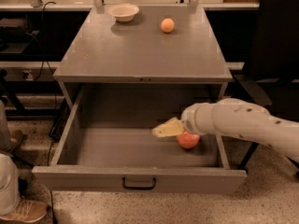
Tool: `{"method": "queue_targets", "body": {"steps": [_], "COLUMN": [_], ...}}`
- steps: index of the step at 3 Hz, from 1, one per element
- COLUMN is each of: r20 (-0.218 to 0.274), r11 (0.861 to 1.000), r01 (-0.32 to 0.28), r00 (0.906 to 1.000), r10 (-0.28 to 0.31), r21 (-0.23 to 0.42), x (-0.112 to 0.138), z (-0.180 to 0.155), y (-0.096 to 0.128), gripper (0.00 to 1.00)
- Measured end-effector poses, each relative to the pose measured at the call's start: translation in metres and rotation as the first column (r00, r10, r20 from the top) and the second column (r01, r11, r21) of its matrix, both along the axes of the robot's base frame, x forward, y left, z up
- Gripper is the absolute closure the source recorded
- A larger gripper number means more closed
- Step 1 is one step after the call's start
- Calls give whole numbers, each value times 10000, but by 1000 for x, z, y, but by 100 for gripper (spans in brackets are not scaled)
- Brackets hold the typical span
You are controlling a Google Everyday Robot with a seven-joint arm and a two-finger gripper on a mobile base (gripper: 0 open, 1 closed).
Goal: Place apple into top drawer
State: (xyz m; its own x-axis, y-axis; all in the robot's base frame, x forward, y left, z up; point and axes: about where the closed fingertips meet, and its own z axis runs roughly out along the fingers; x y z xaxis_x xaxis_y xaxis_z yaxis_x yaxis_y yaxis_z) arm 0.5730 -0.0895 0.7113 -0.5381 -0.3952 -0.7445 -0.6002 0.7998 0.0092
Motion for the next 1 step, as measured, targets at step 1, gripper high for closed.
{"method": "queue_targets", "body": {"steps": [1], "r20": [598], "r11": [9921], "r01": [1249], "r00": [9904], "r10": [-1244], "r21": [-61], "x": [-3], "z": [30], "y": [-63], "gripper": [0]}}
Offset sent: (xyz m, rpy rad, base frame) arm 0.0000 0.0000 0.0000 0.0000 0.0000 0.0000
